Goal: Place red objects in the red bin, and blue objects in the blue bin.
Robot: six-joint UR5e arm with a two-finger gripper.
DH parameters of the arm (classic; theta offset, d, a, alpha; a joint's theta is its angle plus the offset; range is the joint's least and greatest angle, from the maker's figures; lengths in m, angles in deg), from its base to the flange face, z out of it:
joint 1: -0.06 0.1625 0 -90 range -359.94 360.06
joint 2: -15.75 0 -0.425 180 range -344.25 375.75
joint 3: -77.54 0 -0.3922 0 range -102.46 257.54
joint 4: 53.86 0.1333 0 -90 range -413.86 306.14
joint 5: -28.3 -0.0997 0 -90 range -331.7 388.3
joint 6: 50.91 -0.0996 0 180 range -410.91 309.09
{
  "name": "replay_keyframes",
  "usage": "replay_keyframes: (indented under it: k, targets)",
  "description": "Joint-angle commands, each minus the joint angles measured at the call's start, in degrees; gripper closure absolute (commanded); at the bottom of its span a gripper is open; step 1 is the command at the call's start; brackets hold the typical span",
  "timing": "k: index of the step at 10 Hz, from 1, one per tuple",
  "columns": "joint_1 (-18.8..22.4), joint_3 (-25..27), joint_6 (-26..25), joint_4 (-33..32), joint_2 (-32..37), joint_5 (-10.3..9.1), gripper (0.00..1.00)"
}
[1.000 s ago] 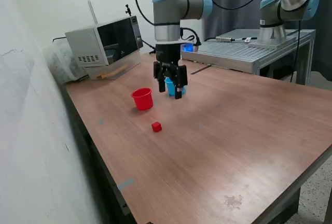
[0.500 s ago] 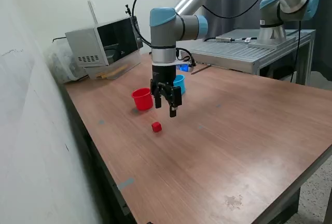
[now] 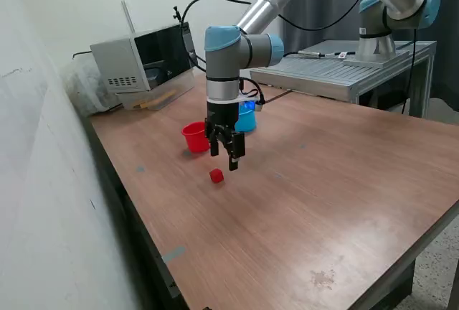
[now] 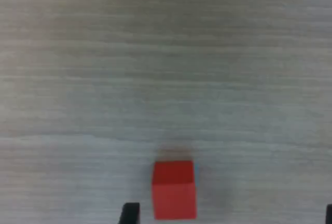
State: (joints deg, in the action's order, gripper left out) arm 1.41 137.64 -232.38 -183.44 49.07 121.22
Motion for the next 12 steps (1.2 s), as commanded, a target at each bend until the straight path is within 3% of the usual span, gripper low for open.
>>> replay_keyframes:
  k: [1, 10, 11, 12]
  targets:
    - [-0.7, -0.2, 0.2, -0.4, -0.2, 0.33, 0.0]
    - [-1.2, -3.0, 0.3, -1.4, -3.5, 0.42, 0.0]
    - [-1.4, -2.9, 0.3, -1.4, -3.5, 0.42, 1.0]
    - [-1.7, -2.9, 0.3, -1.4, -3.5, 0.5, 1.0]
